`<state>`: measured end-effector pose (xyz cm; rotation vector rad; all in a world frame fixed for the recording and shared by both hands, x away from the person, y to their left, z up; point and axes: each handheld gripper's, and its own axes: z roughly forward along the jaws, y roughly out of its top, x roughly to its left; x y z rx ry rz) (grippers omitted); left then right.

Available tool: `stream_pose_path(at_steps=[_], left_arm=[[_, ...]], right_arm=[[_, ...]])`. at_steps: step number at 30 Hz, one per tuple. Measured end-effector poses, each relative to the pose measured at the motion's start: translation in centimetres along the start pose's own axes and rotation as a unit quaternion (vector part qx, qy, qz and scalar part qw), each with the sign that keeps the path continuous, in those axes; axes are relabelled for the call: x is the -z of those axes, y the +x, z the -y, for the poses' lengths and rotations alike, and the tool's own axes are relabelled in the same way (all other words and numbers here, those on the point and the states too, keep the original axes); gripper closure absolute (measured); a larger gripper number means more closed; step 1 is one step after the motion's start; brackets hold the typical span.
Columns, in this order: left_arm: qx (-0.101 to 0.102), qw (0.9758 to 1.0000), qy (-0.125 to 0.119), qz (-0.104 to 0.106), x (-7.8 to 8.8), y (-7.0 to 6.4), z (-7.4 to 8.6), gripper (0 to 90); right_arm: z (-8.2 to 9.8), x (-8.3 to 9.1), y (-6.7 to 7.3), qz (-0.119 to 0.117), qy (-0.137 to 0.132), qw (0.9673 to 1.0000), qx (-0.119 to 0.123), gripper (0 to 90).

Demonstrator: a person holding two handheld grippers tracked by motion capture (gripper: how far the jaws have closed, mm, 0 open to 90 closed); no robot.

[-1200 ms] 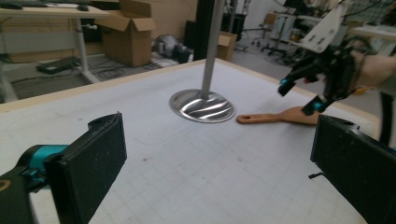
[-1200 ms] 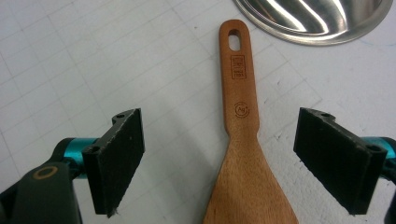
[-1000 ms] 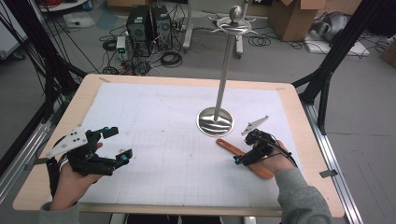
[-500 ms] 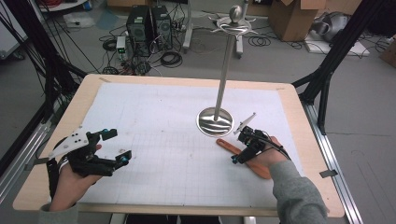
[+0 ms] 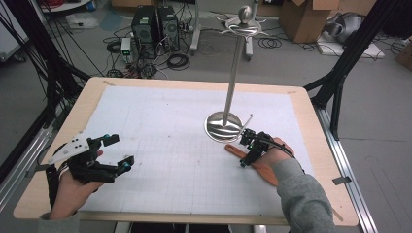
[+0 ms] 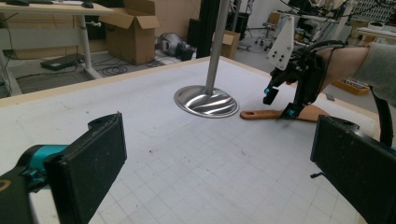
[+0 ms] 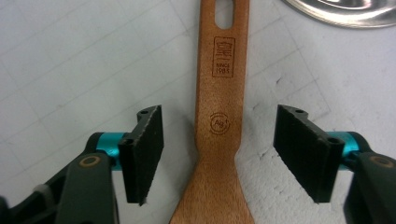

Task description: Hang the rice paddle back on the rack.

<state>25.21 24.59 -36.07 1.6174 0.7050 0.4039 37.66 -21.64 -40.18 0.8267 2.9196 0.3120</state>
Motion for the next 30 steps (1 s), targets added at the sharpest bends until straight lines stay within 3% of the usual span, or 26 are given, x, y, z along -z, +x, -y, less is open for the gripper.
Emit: stream_pose_path(at_steps=[12,17,22,30], left_arm=[[0.001,1.0000,-0.002,0.004,0.2,0.1,0.1,4.0],[0.002,1.0000,0.001,0.002,0.2,0.2,0.2,4.0],[0.004,1.0000,0.002,0.001,0.2,0.3,0.3,4.0],[0.004,1.0000,0.002,-0.002,0.3,0.4,0.3,4.0]], right_arm=[[-0.6,-0.4,-0.2,-0.006,0.027,0.9994,0.021,49.0],[-0.8,-0.6,-0.1,-0.009,0.033,0.9992,0.020,51.8],[-1.1,-0.6,-0.1,-0.016,0.040,0.9989,0.020,61.1],[-1.0,-0.6,-0.1,-0.013,0.040,0.9990,0.013,64.4]])
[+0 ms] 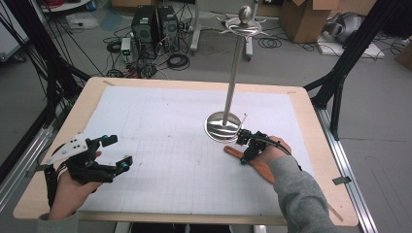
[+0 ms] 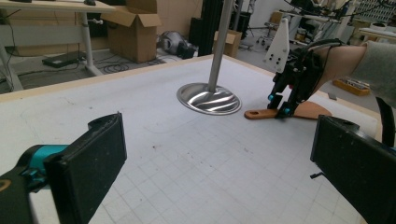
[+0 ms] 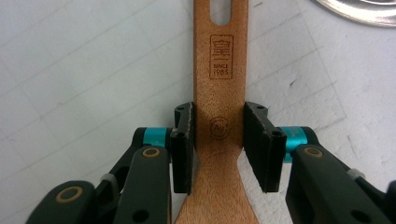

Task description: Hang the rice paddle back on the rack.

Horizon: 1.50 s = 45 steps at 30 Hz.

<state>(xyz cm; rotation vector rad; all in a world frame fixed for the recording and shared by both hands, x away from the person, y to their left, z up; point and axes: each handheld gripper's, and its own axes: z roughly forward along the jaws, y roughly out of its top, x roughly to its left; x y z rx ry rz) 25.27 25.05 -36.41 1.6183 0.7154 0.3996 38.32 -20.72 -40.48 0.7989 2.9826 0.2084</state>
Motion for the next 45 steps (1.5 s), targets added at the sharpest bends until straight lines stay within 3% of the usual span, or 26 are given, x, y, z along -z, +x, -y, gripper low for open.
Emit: stream_pose_path(at_steps=[5,6,11,14,15,18,19,20,21,22,23,24,25,26,30,31,32,33,34,36,37,38,42,43,44,45], left_arm=[[0.001,1.0000,0.001,-0.002,0.0,0.0,0.0,4.0],[-0.001,1.0000,0.000,-0.001,0.0,0.0,0.0,4.0],[0.000,1.0000,0.001,-0.002,0.0,-0.1,0.0,4.0],[0.000,1.0000,0.003,-0.002,-0.1,-0.1,0.0,4.0],[-0.001,1.0000,0.003,-0.003,-0.1,-0.1,0.0,4.0],[-0.001,1.0000,0.003,-0.006,0.2,0.1,0.0,4.0],[-0.001,1.0000,0.003,-0.006,0.2,0.1,0.0,4.0],[-0.001,1.0000,0.001,-0.009,0.4,0.1,-0.1,4.0],[-0.001,1.0000,0.001,-0.009,0.4,0.1,-0.1,4.0],[-0.001,0.9999,-0.002,-0.010,0.6,0.1,-0.1,4.0],[-0.001,0.9999,-0.002,-0.010,0.6,0.1,-0.1,4.0],[0.000,0.9999,-0.003,-0.012,0.6,0.2,-0.2,4.0],[0.000,0.9999,-0.003,-0.012,0.6,0.2,-0.2,4.0],[-0.001,0.9999,-0.003,-0.011,0.6,0.2,-0.2,3.9],[0.000,0.9999,-0.002,-0.010,0.5,0.1,-0.2,4.0],[0.000,0.9999,-0.002,-0.010,0.5,0.1,-0.2,3.9],[-0.001,1.0000,-0.002,-0.009,0.5,0.1,-0.2,4.0],[-0.001,1.0000,-0.002,-0.009,0.5,0.1,-0.2,4.0],[-0.001,1.0000,-0.002,-0.009,0.5,0.0,-0.2,4.0],[-0.001,1.0000,-0.003,-0.010,0.5,0.0,-0.2,4.0],[-0.001,1.0000,-0.003,-0.010,0.5,0.0,-0.2,4.0],[-0.002,0.9999,-0.003,-0.010,0.5,0.0,-0.2,4.0],[0.000,0.9999,-0.003,-0.011,0.5,0.1,-0.2,4.0],[0.000,0.9999,-0.003,-0.011,0.5,0.1,-0.2,4.0],[0.000,0.9999,-0.003,-0.011,0.5,0.1,-0.2,3.9],[0.000,0.9999,-0.003,-0.011,0.5,0.1,-0.1,3.9]], right_arm=[[0.4,0.1,0.0,0.007,-0.017,0.9998,-0.004,64.6],[0.8,0.4,0.0,0.010,-0.032,0.9992,-0.020,64.6],[1.6,1.1,-0.1,0.009,-0.067,0.9974,-0.026,64.7],[2.5,2.2,0.0,0.012,-0.107,0.9936,-0.036,64.7],[2.5,2.2,0.0,0.012,-0.107,0.9936,-0.036,64.7],[3.3,2.9,-0.2,0.016,-0.144,0.9884,-0.046,64.6],[3.3,2.9,-0.2,0.016,-0.144,0.9884,-0.046,64.6],[3.8,3.3,-0.3,0.020,-0.166,0.9840,-0.060,64.6],[3.8,3.3,-0.3,0.020,-0.166,0.9840,-0.060,64.6],[4.2,3.7,-0.4,0.027,-0.182,0.9808,-0.065,64.7],[4.2,3.7,-0.4,0.027,-0.182,0.9808,-0.065,64.7],[4.6,4.2,-0.4,0.035,-0.201,0.9767,-0.067,64.7],[4.6,4.2,-0.4,0.035,-0.201,0.9767,-0.067,64.7],[4.9,4.7,-0.3,0.039,-0.220,0.9724,-0.065,64.8],[5.5,5.5,-0.3,0.048,-0.267,0.9609,-0.057,64.9],[5.5,5.5,-0.3,0.048,-0.267,0.9609,-0.057,64.9],[5.8,5.8,-0.3,0.052,-0.282,0.9562,-0.059,65.0],[5.8,5.8,-0.3,0.052,-0.282,0.9562,-0.059,65.0],[6.1,6.0,-0.4,0.055,-0.298,0.9508,-0.063,65.0],[6.3,6.2,-0.5,0.054,-0.315,0.9452,-0.066,65.0],[6.3,6.2,-0.5,0.054,-0.315,0.9452,-0.066,65.0],[6.5,6.5,-0.6,0.053,-0.330,0.9399,-0.068,65.0],[7.0,7.0,-0.8,0.049,-0.359,0.9291,-0.073,65.0],[7.0,7.0,-0.8,0.049,-0.359,0.9291,-0.073,65.0],[7.3,7.3,-1.0,0.046,-0.376,0.9225,-0.074,65.0],[7.3,7.3,-1.0,0.046,-0.376,0.9225,-0.074,65.0]])
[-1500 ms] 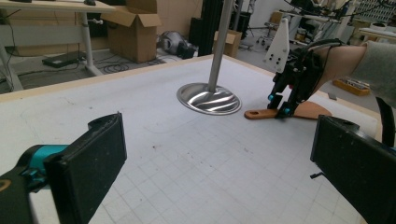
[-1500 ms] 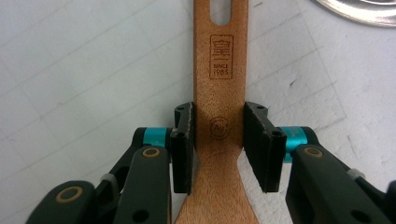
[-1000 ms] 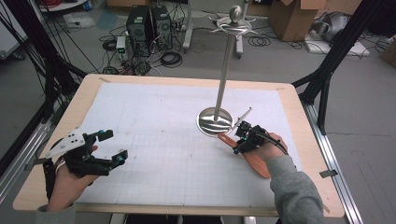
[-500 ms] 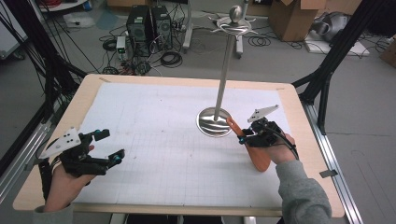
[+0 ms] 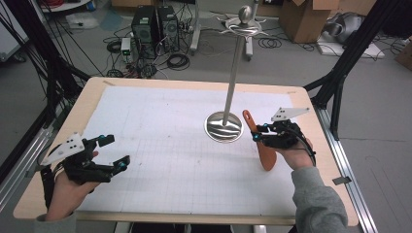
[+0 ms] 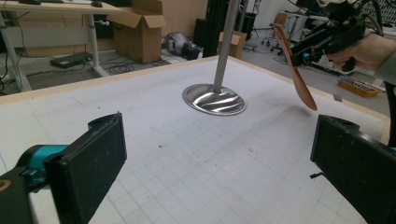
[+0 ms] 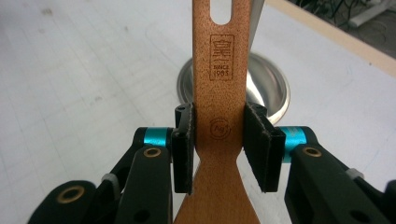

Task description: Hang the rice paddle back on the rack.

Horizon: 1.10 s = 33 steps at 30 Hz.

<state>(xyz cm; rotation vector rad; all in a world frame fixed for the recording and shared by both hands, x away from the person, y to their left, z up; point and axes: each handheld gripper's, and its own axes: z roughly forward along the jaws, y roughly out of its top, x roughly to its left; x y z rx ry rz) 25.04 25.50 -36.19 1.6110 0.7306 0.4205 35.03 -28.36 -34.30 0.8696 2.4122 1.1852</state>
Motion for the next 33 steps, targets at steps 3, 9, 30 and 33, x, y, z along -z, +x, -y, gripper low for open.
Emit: stream_pose_path(at_steps=[3,9,30,33], left_arm=[[-0.001,1.0000,-0.003,0.004,-0.2,-0.1,0.1,4.0],[0.000,1.0000,-0.003,0.006,-0.5,-0.1,0.1,4.0],[0.000,1.0000,-0.003,0.005,-0.6,-0.1,0.2,4.0],[-0.001,1.0000,-0.001,0.008,-0.8,-0.2,0.2,4.0]], right_arm=[[0.0,0.5,-0.4,-0.015,-0.030,0.9994,-0.012,65.0],[-0.3,1.2,-1.0,-0.026,-0.070,0.9968,-0.030,65.0],[-4.3,4.9,-2.6,-0.047,-0.168,0.9836,-0.046,65.0],[-4.8,5.5,-2.9,-0.050,-0.179,0.9814,-0.049,65.0]])
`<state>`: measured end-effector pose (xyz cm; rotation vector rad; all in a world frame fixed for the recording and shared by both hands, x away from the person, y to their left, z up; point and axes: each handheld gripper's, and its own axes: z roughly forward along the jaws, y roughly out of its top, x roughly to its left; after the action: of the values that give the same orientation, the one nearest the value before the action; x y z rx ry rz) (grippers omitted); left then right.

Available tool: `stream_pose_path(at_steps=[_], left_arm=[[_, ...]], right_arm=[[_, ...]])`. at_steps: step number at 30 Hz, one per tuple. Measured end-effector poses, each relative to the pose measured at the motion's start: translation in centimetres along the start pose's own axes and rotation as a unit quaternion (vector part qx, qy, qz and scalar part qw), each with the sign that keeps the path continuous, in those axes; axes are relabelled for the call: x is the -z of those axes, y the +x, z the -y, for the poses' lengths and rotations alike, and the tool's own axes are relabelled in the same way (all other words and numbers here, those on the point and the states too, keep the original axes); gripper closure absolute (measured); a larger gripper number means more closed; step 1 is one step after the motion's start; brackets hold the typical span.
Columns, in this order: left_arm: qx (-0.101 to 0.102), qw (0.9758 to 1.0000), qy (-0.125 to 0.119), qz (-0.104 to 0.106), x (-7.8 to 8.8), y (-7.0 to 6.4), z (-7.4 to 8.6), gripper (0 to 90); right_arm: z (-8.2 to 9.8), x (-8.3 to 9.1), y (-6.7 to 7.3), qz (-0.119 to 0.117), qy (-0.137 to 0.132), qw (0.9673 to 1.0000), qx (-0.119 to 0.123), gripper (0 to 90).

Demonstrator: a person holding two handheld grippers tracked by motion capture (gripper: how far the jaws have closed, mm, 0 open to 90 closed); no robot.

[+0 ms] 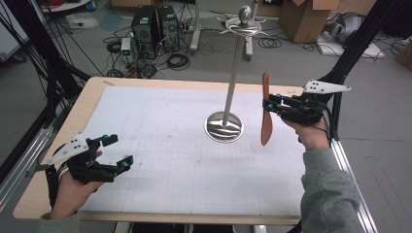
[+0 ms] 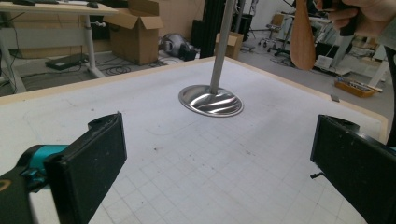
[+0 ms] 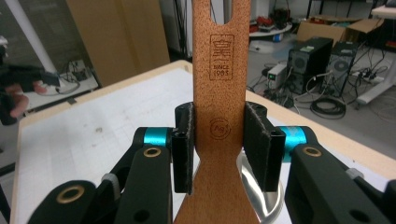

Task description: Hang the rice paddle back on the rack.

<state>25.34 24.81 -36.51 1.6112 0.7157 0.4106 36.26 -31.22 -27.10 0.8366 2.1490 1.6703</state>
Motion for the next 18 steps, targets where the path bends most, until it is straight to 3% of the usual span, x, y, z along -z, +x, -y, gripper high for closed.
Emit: stream_pose_path(at_steps=[18], left_arm=[[0.007,1.0000,0.003,-0.003,0.0,0.4,0.3,4.0]], right_arm=[[-3.1,0.9,-0.9,-0.017,-0.023,0.9995,0.014,65.0]])
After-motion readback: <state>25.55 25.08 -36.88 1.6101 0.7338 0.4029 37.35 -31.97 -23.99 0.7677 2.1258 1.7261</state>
